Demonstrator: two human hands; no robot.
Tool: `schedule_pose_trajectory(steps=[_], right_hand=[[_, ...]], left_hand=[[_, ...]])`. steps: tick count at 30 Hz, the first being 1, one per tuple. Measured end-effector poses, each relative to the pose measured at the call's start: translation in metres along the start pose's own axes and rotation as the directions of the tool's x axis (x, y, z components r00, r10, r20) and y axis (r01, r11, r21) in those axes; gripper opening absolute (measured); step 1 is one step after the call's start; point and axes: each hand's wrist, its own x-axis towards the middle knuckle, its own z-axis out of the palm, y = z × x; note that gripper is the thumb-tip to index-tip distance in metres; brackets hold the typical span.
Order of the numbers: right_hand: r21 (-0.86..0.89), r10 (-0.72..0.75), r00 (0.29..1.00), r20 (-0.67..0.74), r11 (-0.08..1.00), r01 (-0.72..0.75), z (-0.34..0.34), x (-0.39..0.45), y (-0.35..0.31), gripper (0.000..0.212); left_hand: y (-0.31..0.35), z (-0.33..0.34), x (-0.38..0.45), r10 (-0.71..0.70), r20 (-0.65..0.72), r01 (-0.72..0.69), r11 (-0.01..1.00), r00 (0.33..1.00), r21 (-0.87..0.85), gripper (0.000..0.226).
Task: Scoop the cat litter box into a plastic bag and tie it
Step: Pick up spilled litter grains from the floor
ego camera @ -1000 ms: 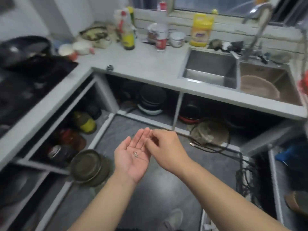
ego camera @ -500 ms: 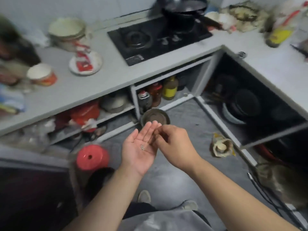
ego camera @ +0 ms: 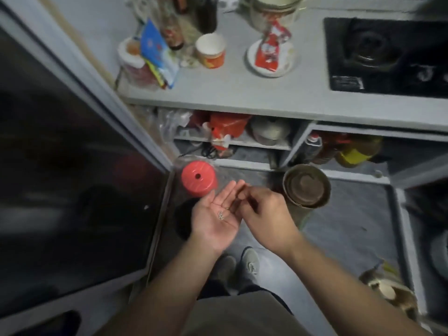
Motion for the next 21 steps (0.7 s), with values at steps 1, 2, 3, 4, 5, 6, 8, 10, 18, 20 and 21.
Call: schedule_pose_trajectory(steps=[1,2,3,4,5,6,8,10,18,20,21], right_hand=[[0.003,-0.018,0.999,0.027,1.0,0.018,0.005,0.006,0.001,0.013],[0.009,-0.035,0.998,0.047,0.999,0.035,0.01,0.012,0.003,0.013],[0.017,-0.058,0.996,0.062,0.998,0.057,0.017,0.017,0.003,0.013],[0.02,-0.086,0.994,0.068,0.996,0.085,0.023,0.021,0.003,0.012],[0.018,-0.112,0.991,0.073,0.994,0.111,0.03,0.024,0.001,0.011],[0.017,-0.125,0.989,0.081,0.992,0.124,0.038,0.026,-0.001,0.009],[0.02,-0.142,0.984,0.112,0.99,0.141,0.053,0.028,-0.005,0.005],[0.024,-0.15,0.977,0.154,0.989,0.148,0.071,0.029,-0.008,0.005],[0.034,-0.082,0.973,0.216,0.996,0.077,0.167,0.024,-0.018,0.01],[0.045,-0.044,0.981,0.189,0.998,0.036,0.187,0.022,-0.019,0.013],[0.041,-0.029,0.982,0.185,0.999,0.022,0.199,0.022,-0.019,0.013]], left_hand=[[0.003,-0.004,0.003,0.024,-0.018,-0.025,1.0,1.0,-0.016,0.046],[0.006,-0.008,0.006,0.048,-0.036,-0.049,0.998,0.998,-0.037,0.047],[0.009,-0.014,0.009,0.069,-0.05,-0.072,0.996,0.996,-0.06,0.048],[0.012,-0.02,0.011,0.089,-0.059,-0.094,0.992,0.994,-0.08,0.05],[0.015,-0.027,0.013,0.105,-0.064,-0.111,0.989,0.992,-0.096,0.052],[0.019,-0.033,0.013,0.117,-0.071,-0.124,0.986,0.991,-0.115,0.053],[0.026,-0.048,0.012,0.135,-0.088,-0.148,0.975,0.987,-0.163,0.055],[0.034,-0.065,0.011,0.127,-0.092,-0.144,0.967,0.988,-0.21,0.056],[0.083,-0.149,0.022,0.091,-0.119,-0.127,0.933,0.989,-0.336,0.056],[0.096,-0.168,0.028,0.086,-0.118,-0.123,0.926,0.989,-0.356,0.056],[0.103,-0.18,0.034,0.082,-0.118,-0.12,0.924,0.99,-0.363,0.055]])
